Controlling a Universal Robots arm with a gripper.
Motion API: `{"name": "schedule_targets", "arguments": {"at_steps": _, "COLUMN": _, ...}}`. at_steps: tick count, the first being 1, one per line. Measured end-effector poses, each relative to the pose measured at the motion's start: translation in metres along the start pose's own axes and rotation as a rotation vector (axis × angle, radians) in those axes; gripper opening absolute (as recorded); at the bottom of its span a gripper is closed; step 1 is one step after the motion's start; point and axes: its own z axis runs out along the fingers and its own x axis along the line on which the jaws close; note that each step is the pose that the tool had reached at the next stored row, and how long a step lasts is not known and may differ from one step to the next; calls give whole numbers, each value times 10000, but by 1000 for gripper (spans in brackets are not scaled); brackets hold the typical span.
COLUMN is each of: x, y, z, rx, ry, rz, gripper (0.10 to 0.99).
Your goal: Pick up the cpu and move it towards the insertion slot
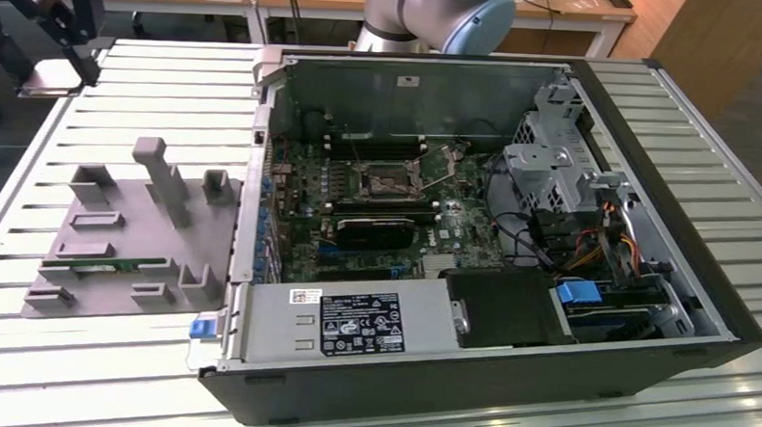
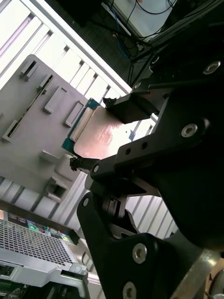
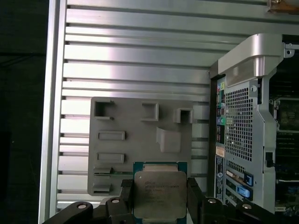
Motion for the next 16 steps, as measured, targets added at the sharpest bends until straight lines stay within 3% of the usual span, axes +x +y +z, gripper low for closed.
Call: {"name": "schedule_targets", "arguments": {"at_steps": 16, "x": -355, "y": -8, "z": 20, "rx": 0, "ry": -1, "rz": -1, "gripper": 541}}
